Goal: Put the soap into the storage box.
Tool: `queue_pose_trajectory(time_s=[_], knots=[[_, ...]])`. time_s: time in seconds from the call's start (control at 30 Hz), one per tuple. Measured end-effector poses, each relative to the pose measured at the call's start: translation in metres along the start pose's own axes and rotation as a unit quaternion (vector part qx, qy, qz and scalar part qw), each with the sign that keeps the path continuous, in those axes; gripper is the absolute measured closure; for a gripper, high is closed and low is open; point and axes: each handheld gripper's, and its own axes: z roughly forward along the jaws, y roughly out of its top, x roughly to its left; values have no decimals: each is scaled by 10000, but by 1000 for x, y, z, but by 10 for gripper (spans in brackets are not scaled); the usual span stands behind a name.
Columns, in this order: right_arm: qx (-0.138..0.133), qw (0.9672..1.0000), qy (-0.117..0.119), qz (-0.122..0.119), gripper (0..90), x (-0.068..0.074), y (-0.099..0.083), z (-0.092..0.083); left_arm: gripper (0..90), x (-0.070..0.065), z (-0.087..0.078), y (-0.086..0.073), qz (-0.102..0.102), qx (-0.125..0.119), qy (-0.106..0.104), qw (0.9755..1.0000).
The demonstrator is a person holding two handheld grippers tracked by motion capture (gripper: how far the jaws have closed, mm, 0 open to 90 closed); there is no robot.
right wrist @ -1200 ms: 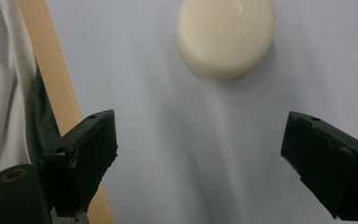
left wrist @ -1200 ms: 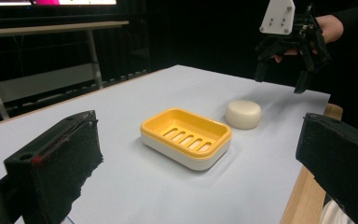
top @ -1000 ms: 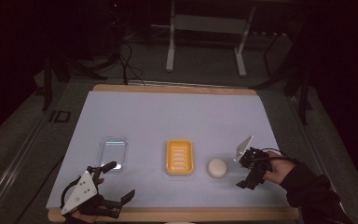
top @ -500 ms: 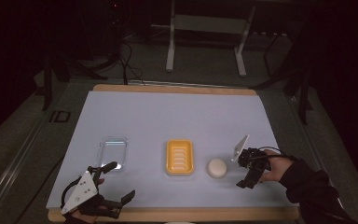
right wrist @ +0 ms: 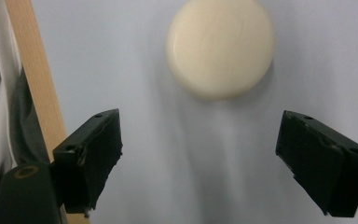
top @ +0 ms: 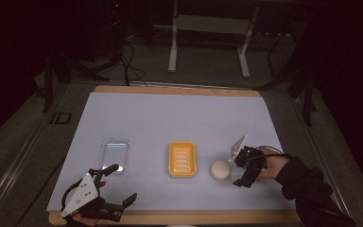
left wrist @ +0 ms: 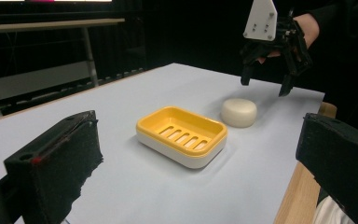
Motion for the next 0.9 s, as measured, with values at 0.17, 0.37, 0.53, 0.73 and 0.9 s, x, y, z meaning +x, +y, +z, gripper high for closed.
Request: queue_pose_trajectory(time_s=[0.17,0.37,0.53,0.73,0.9], knots=[[-114,9999,-38,-46,140,-3,5,3,1,0,0,0,-1,1,1,10000],[-372,9992,-103,-57,138,-7,10,7,1,0,0,0,-2,-10,8,10000],[-524,9986,-73,-66,137,-9,13,12,1,0,0,0,-1,1,6,10000],[-603,9981,-69,-102,137,-11,17,18,1,0,0,0,7,-1,-1,10000],[-607,9981,-29,-94,137,-11,20,25,1,0,0,0,-1,-2,-5,10000]])
